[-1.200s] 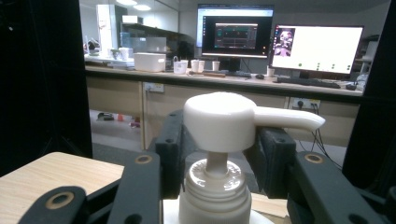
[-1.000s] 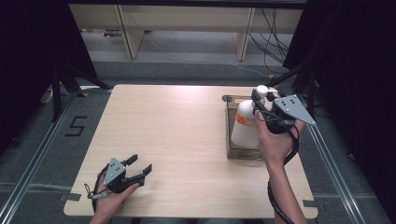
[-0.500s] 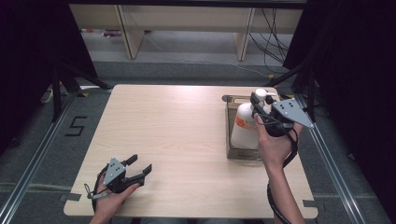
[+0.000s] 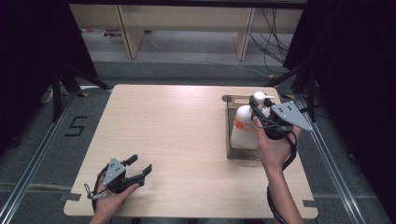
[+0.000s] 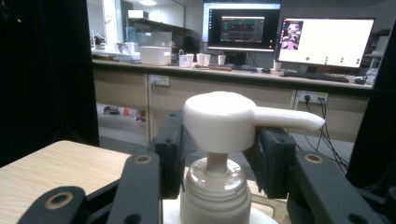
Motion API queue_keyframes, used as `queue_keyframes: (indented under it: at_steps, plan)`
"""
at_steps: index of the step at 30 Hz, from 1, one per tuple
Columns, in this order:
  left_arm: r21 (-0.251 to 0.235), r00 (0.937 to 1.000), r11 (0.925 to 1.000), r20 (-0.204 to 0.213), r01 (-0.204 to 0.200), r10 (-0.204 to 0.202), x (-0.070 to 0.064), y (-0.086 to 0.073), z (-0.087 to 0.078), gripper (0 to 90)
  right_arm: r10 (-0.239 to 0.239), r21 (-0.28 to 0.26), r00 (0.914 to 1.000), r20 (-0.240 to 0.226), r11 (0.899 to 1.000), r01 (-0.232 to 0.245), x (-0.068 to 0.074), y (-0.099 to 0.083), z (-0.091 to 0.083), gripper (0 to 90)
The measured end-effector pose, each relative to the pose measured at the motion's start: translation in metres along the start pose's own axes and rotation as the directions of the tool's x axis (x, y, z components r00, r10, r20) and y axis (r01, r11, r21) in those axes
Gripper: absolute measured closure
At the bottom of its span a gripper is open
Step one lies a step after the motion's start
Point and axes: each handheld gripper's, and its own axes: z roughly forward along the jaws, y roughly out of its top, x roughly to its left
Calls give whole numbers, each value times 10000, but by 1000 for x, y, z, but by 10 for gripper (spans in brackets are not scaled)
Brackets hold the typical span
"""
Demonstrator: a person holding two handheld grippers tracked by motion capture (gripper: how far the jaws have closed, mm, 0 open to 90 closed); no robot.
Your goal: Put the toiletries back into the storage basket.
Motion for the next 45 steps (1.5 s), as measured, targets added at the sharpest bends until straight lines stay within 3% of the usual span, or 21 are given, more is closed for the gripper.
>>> queue_keyframes:
  at_steps: [21, 25, 26, 29, 32, 34, 39, 40, 42, 45]
  plan:
    - [0, 10000, 10000, -11, 38, -38, 0, 0, 0, 282, 137, 231, 9999, 10, 9996, -138, 0, -13, -3, 601]
    - [14, 10000, 10000, -9, 15, -15, 0, 0, 0, 282, -40, 321, 10000, 36, 9995, 39, -2, -17, -3, 601]
    - [12, 10000, 10000, -9, 13, -13, 0, 0, 0, 282, 197, 389, 9998, 4, 9991, -197, 0, -19, -3, 601]
    - [15, 10000, 10000, -12, 20, -20, 0, 0, 0, 282, 220, 446, 9998, 25, 9988, -221, -1, -20, -3, 601]
    - [28, 10000, 10000, -13, 1, -1, 0, 0, 0, 282, -12, 413, 10000, 33, 9991, 11, -3, -21, -4, 601]
    - [28, 10000, 10000, -12, -2, 2, 0, 0, 0, 282, 228, 456, 9997, 37, 9987, -230, -1, -23, -4, 601]
    - [24, 10000, 10000, -19, 3, -3, 0, 0, 0, 282, 3, 436, 10000, 80, 9990, -6, -3, -24, -3, 601]
    - [30, 10000, 10000, -17, -16, 16, 0, 0, 0, 282, 173, 524, 9998, 54, 9985, -175, -2, -26, -3, 601]
    - [39, 10000, 10000, -17, -18, 18, 0, 0, 0, 282, 2, 526, 10000, 63, 9986, -6, -3, -26, -4, 601]
    - [49, 10000, 10000, -23, -19, 19, 0, 0, 0, 283, 115, 603, 9999, -14, 9981, -114, -2, -28, -3, 601]
